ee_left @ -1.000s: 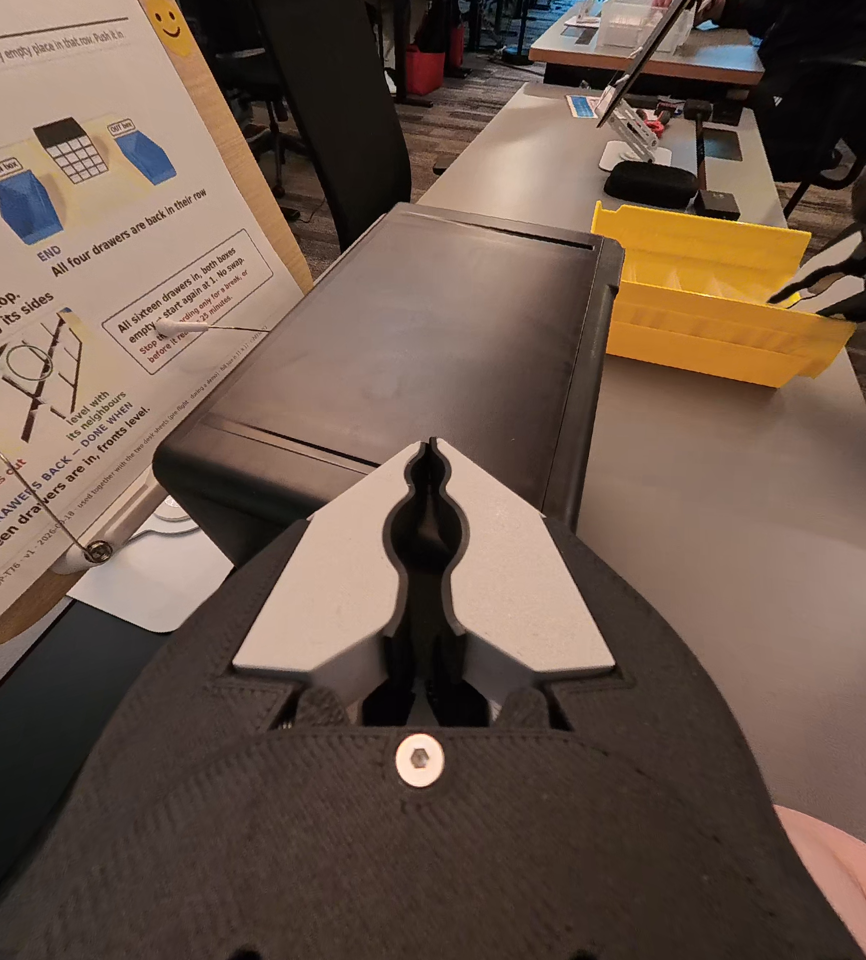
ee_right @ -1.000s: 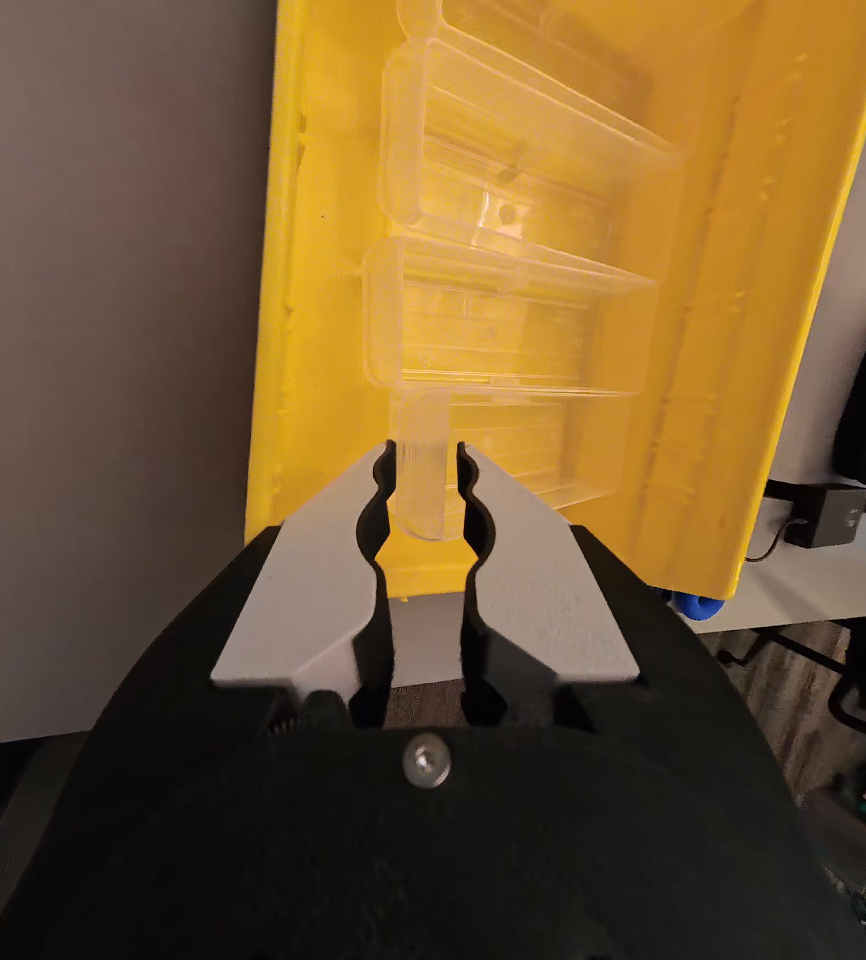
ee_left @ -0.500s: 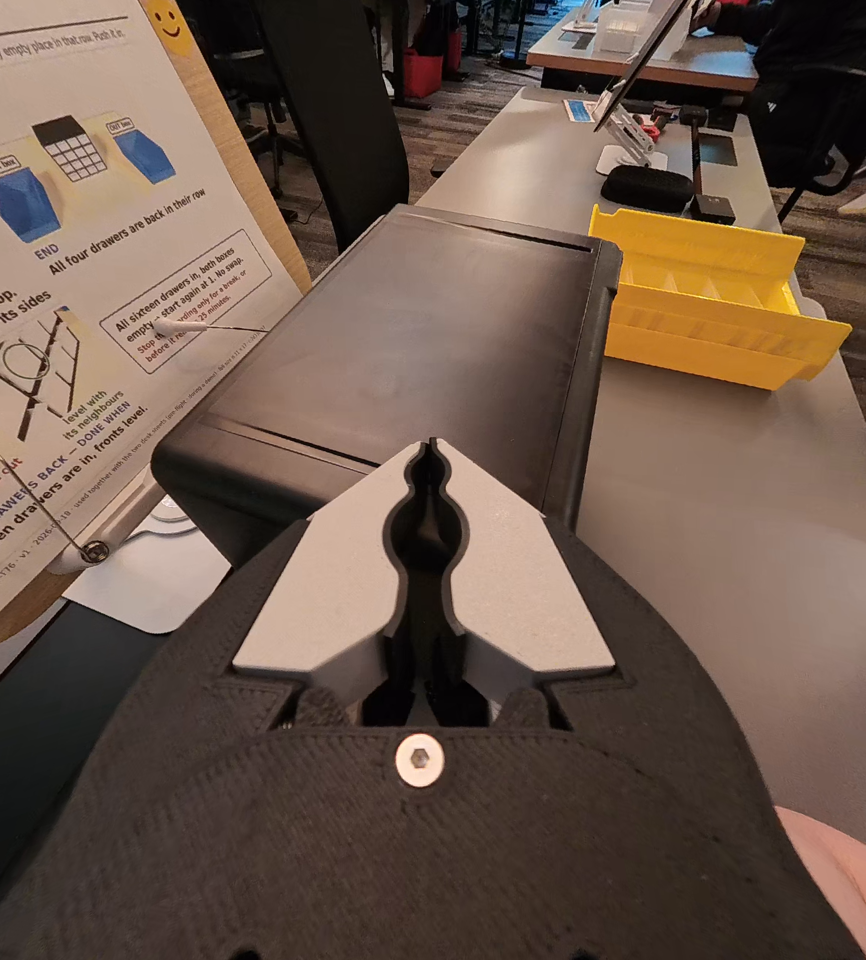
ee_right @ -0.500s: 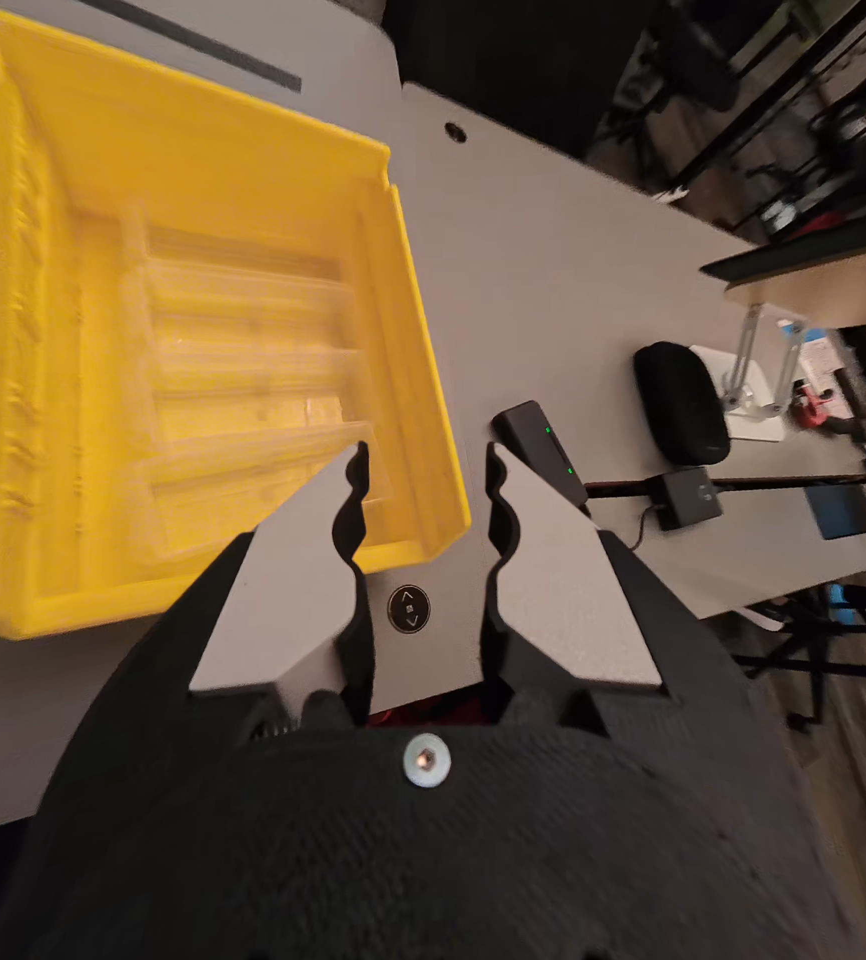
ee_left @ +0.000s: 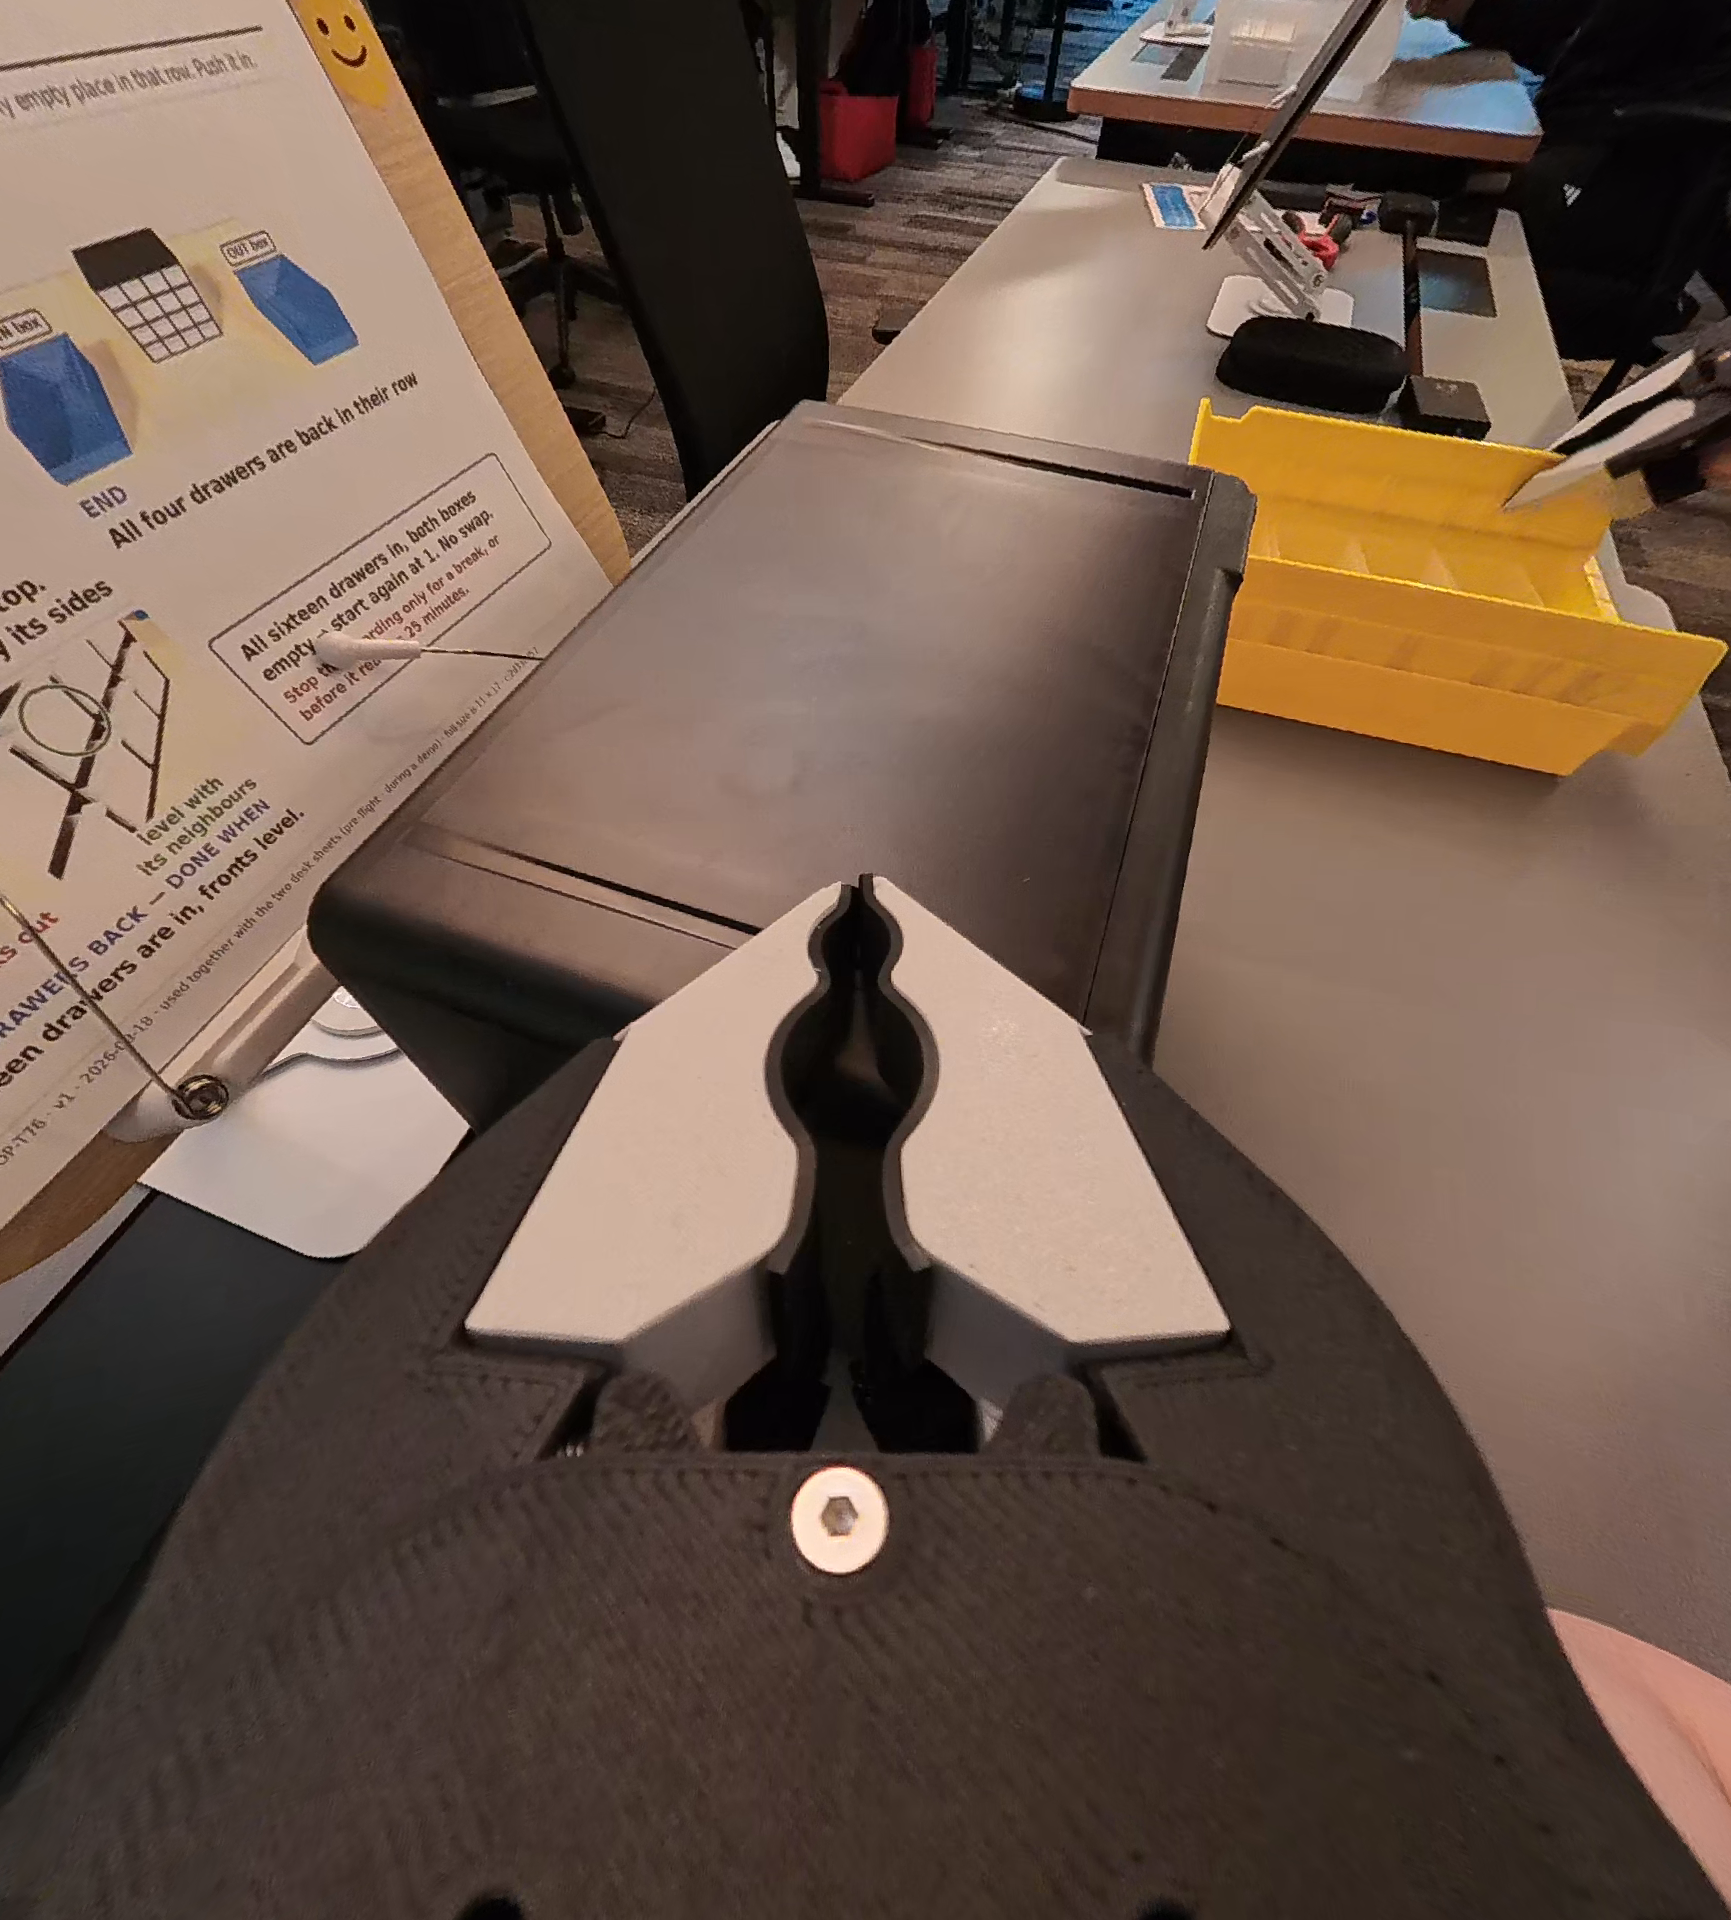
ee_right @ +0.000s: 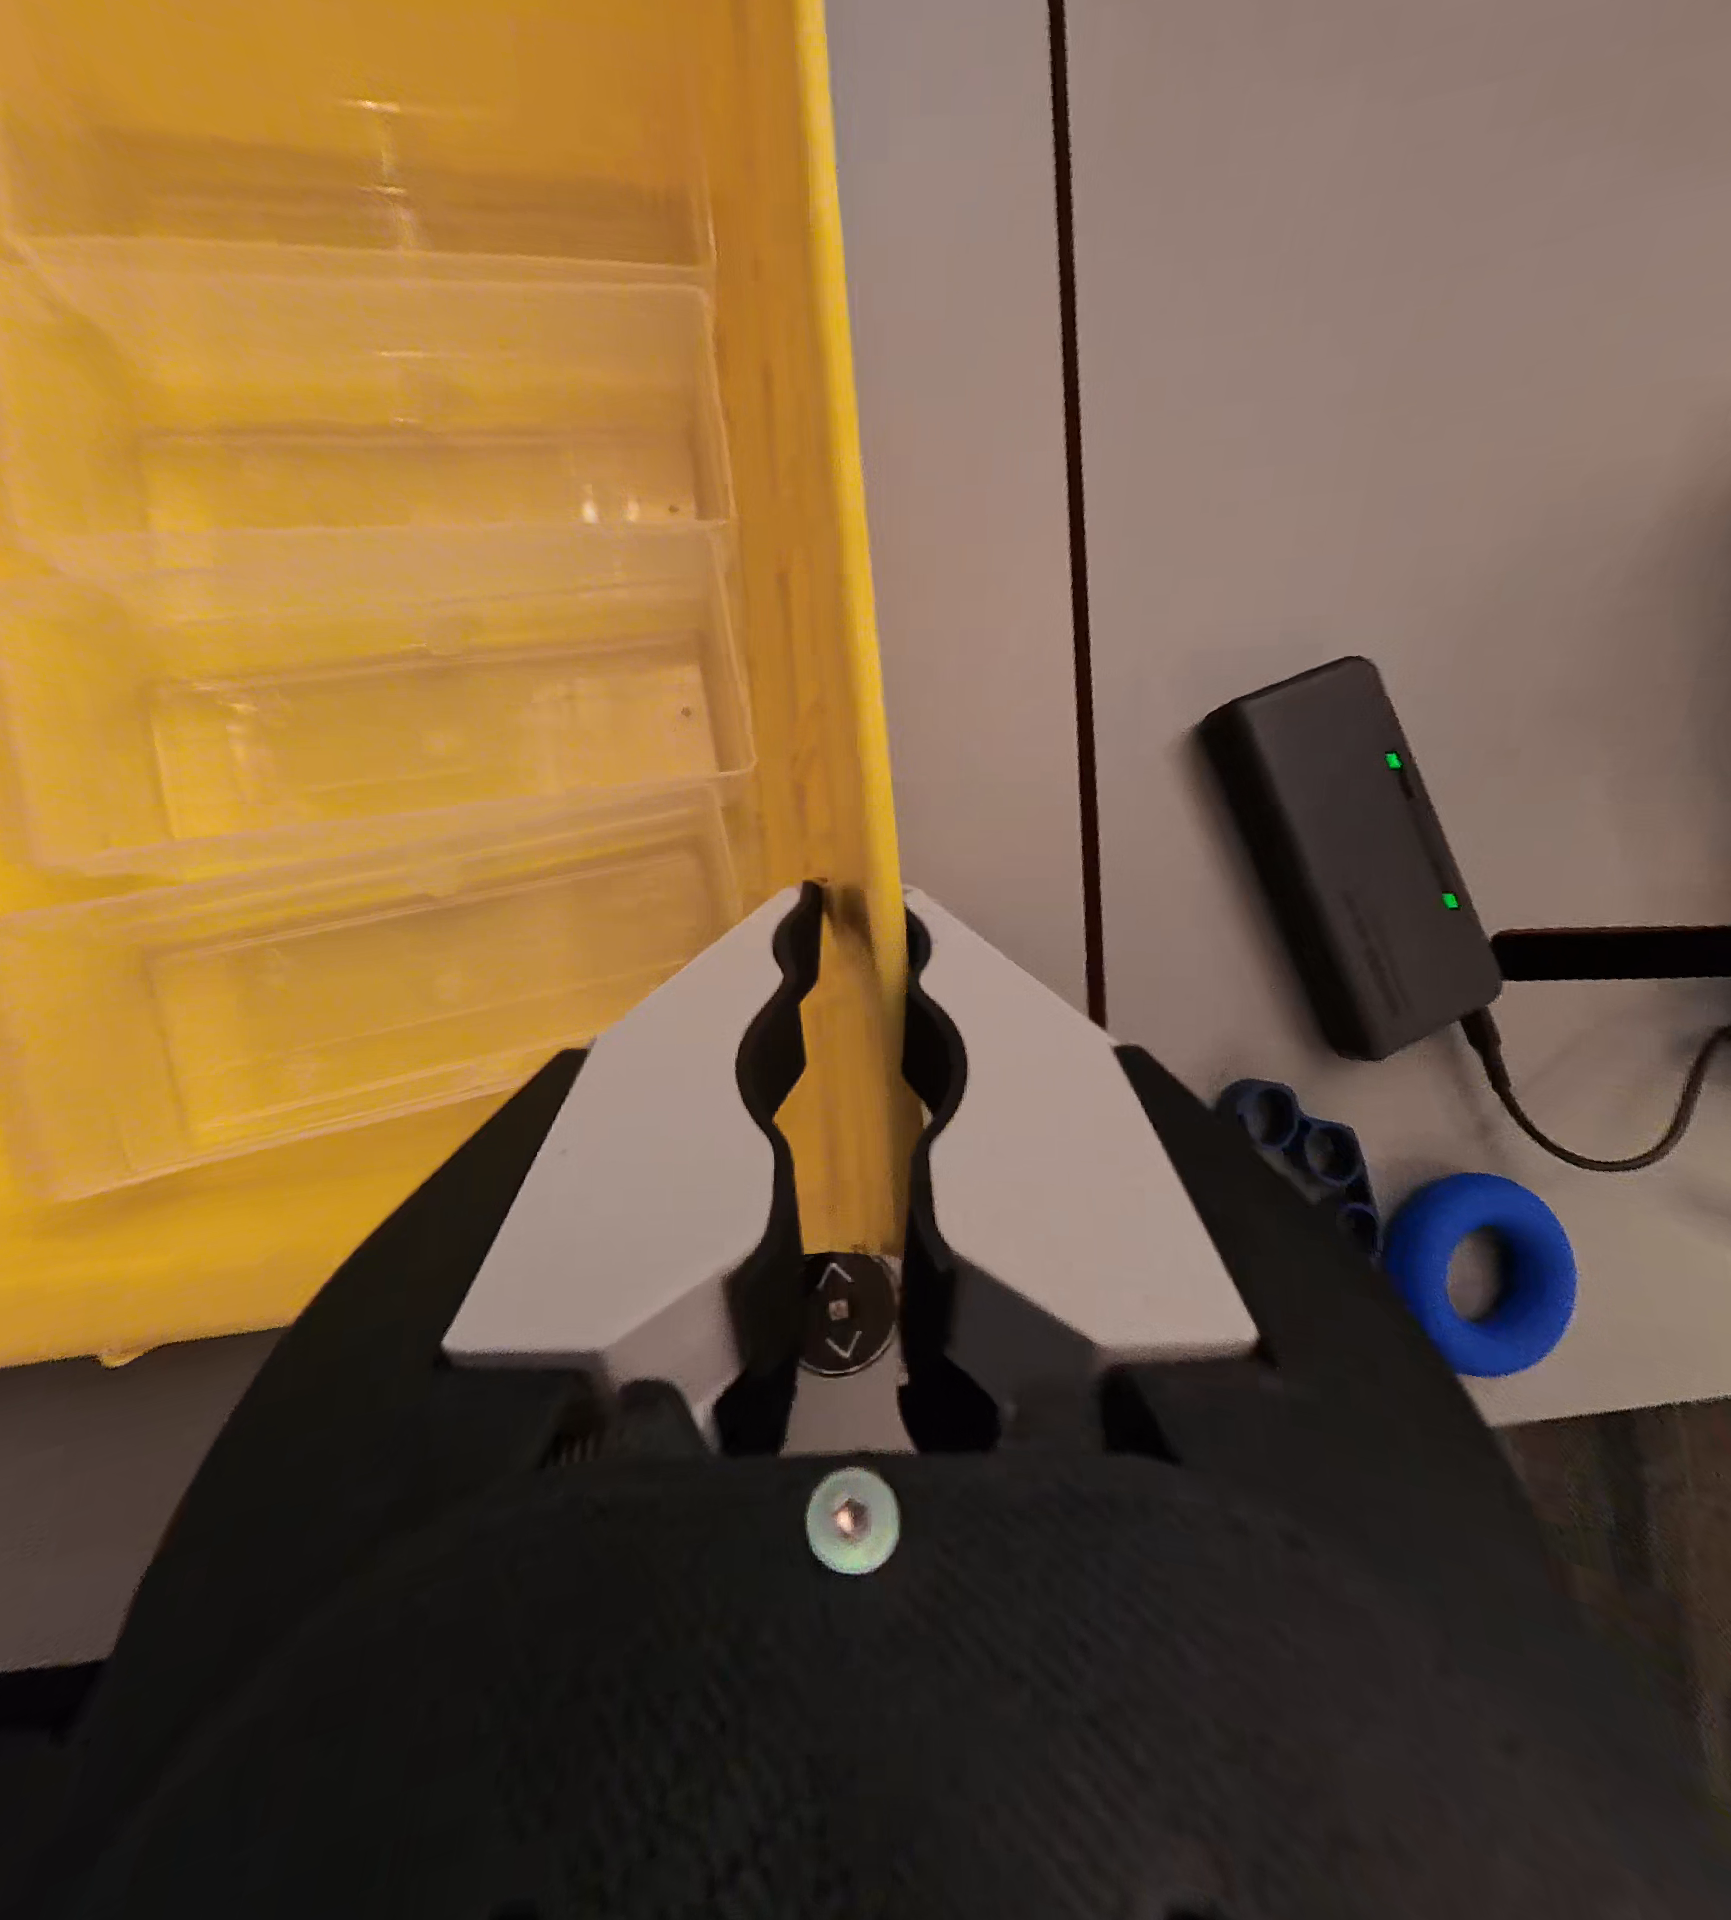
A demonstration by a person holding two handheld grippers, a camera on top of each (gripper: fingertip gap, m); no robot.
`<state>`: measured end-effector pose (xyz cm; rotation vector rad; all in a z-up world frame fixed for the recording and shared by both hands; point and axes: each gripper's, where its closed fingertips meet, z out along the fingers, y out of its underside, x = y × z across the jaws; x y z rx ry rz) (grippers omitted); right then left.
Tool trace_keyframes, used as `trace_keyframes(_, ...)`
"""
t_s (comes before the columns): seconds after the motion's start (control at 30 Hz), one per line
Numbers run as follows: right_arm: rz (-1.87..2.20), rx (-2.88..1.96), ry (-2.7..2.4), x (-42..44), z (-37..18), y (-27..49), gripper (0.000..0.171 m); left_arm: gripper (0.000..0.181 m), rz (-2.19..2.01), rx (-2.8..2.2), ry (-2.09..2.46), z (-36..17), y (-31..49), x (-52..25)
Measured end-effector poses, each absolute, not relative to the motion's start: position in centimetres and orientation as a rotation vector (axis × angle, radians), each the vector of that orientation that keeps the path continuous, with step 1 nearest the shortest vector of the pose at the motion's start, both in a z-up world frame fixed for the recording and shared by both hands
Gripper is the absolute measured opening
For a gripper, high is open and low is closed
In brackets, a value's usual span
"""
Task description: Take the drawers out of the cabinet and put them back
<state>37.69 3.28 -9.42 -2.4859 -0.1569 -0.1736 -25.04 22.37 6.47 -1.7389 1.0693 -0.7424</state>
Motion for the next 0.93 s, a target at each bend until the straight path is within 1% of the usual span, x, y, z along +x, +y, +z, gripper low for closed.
trace_keyframes(0.1,0.001,-2.499,-0.117,36.7,-9.4,3.0,0.004,0.0,-0.674,-1.775,1.003,7.1,23.0,-25.7)
trace_keyframes(0.13,0.052,-2.493,-0.113,36.2,-9.4,2.9,0.002,0.0,-0.644,-1.762,0.908,8.5,23.5,-26.3)
trace_keyframes(0.2,0.097,-2.469,-0.132,35.5,-9.4,2.6,0.002,0.0,-0.717,-1.613,0.718,12.9,22.6,-26.9)
trace_keyframes(0.27,0.112,-2.438,-0.159,34.7,-9.4,2.3,0.002,0.0,-0.827,-1.449,0.612,16.9,19.5,-27.4)
trace_keyframes(0.3,0.131,-2.426,-0.171,34.1,-9.3,2.0,0.002,0.0,-0.841,-1.406,0.58,18.0,17.7,-27.7)
trace_keyframes(0.33,0.146,-2.414,-0.182,33.6,-9.3,1.8,0.002,0.005,-0.828,-1.387,0.564,18.6,16.0,-27.9)
trace_keyframes(0.4,0.121,-2.394,-0.174,33.2,-9.2,1.6,0.002,0.021,-0.771,-1.403,0.557,18.7,12.9,-28.2)
trace_keyframes(0.47,0.081,-2.377,-0.191,32.6,-9.2,1.4,0.002,0.037,-0.72,-1.468,0.516,17.9,10.2,-29.0)
trace_keyframes(0.53,0.094,-2.362,-0.183,31.6,-9.2,1.0,0.001,0.059,-0.642,-1.582,0.469,16.2,7.8,-30.9)
trace_keyframes(0.6,0.125,-2.357,-0.188,30.4,-9.1,0.5,0.002,0.07,-0.495,-1.697,0.388,14.3,5.5,-34.8)
trace_keyframes(0.7,0.138,-2.361,-0.241,28.5,-9.1,-0.5,0.002,0.08,-0.274,-1.74,0.099,12.6,1.9,-44.3)
trace_keyframes(0.73,0.142,-2.363,-0.258,27.9,-9.1,-0.9,0.002,0.08,-0.209,-1.747,-0.001,11.5,0.6,-47.9)
trace_keyframes(0.8,0.158,-2.361,-0.27,26.6,-9.2,-1.6,0.002,0.087,-0.092,-1.859,-0.165,7.0,-2.3,-54.7)
trace_keyframes(0.87,0.196,-2.355,-0.261,25.1,-9.1,-2.3,0.003,0.087,-0.081,-1.989,-0.259,2.1,-5.1,-58.4)
trace_keyframes(0.93,0.214,-2.346,-0.245,24.0,-9.1,-2.8,0.003,0.087,-0.174,-1.992,-0.274,-0.4,-6.3,-59.0)
